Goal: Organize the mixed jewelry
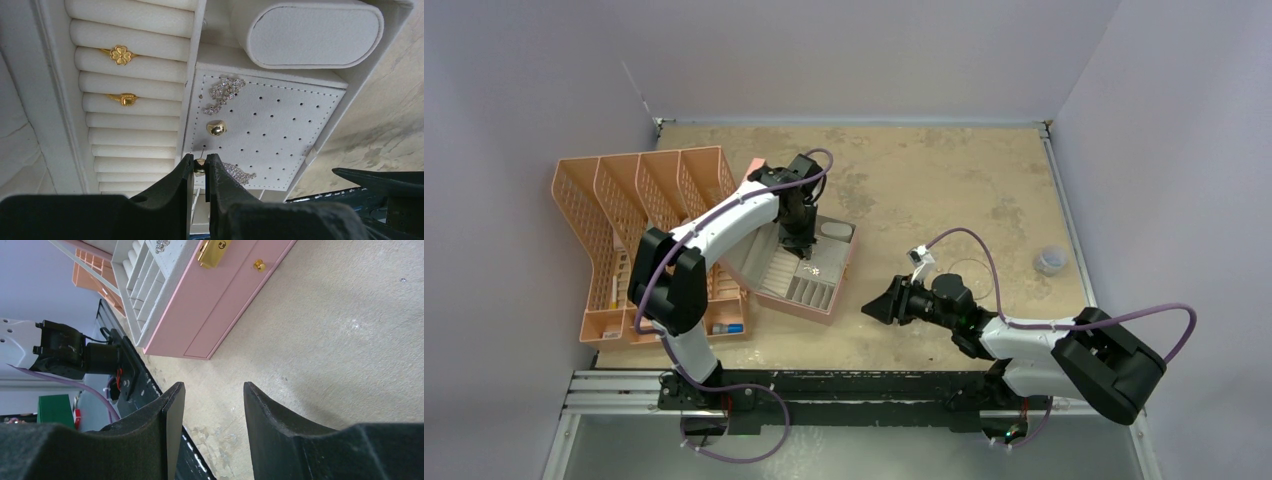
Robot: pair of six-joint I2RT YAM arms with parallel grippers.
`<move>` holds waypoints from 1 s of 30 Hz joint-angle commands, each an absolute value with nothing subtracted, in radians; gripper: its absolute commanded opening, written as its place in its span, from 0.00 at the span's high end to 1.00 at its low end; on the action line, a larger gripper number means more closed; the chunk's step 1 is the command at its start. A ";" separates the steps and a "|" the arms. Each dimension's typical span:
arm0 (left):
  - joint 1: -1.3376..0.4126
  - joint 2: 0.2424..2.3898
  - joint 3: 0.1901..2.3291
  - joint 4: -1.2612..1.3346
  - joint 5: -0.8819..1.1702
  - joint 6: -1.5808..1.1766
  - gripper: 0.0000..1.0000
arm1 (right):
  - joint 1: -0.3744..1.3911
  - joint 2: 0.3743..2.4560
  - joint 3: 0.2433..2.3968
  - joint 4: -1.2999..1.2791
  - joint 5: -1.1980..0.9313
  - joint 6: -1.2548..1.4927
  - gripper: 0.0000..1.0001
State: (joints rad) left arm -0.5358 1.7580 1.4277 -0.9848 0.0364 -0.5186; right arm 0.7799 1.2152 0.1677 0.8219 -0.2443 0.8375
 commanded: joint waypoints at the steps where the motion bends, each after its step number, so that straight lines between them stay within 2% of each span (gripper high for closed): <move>1: -0.530 1.728 1.428 -0.973 0.035 -0.490 0.90 | 0.785 1.214 0.161 0.875 -0.228 0.835 0.50; 30: -0.530 1.757 1.418 -0.939 0.058 -0.495 0.90 | 0.784 1.223 0.163 0.881 -0.232 0.828 0.50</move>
